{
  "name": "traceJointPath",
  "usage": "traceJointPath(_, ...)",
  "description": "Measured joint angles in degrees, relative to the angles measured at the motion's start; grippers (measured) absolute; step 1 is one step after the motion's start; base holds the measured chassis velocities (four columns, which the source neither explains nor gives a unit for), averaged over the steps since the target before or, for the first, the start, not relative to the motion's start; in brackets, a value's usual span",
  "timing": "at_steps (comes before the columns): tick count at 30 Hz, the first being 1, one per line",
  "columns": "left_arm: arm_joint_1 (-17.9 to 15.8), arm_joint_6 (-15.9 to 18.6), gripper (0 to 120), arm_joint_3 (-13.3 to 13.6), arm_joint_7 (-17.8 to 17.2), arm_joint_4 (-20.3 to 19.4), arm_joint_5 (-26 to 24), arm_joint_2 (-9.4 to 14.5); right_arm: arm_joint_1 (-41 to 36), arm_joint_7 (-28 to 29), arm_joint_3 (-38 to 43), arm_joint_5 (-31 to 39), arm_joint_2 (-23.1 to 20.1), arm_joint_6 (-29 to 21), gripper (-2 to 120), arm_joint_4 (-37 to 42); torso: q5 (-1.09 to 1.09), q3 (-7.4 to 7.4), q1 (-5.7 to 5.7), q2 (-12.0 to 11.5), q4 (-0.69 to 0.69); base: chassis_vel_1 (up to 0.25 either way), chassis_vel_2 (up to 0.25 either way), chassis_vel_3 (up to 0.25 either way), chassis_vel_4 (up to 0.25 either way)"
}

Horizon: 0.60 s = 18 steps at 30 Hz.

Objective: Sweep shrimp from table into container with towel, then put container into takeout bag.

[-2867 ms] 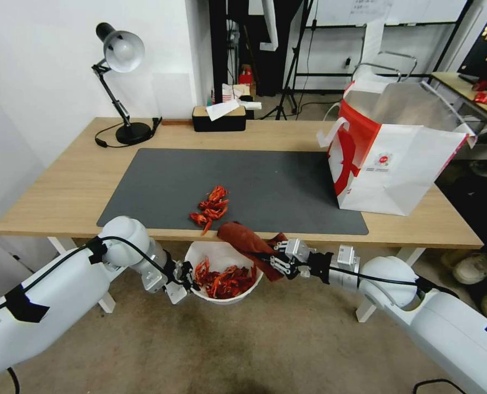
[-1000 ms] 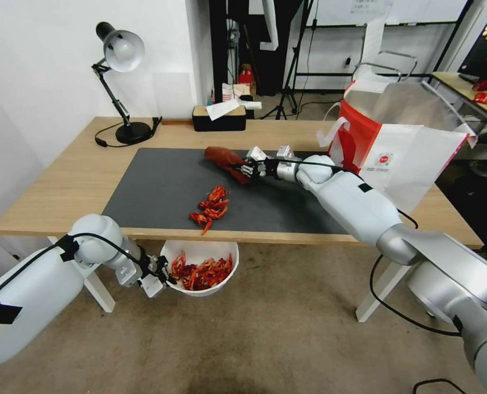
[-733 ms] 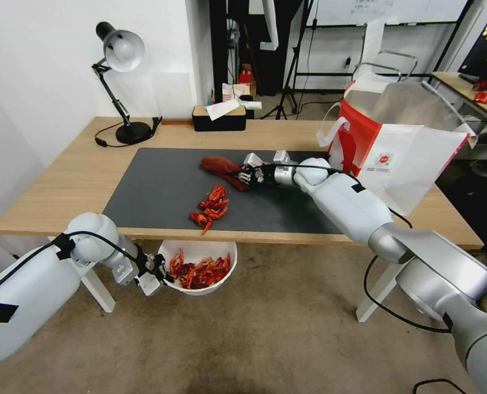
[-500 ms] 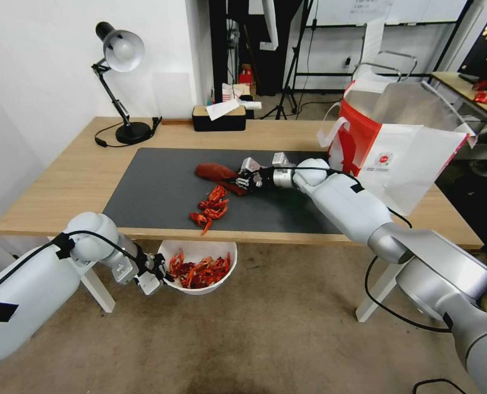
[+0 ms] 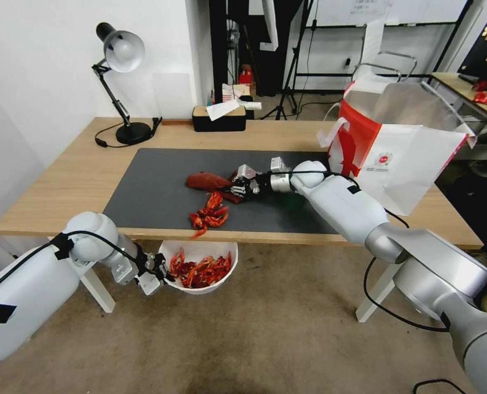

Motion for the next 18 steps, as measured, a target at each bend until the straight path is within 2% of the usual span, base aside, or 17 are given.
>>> traceJointPath(18,-0.02,0.15,0,-0.06,-0.10,-0.40,-0.41,0.36,-1.68,-0.62,-4.34,3.59,-4.30,-1.77,7,10.54,0.00,0.03,0.00,0.00,0.01,0.000,0.000,0.000,0.000)
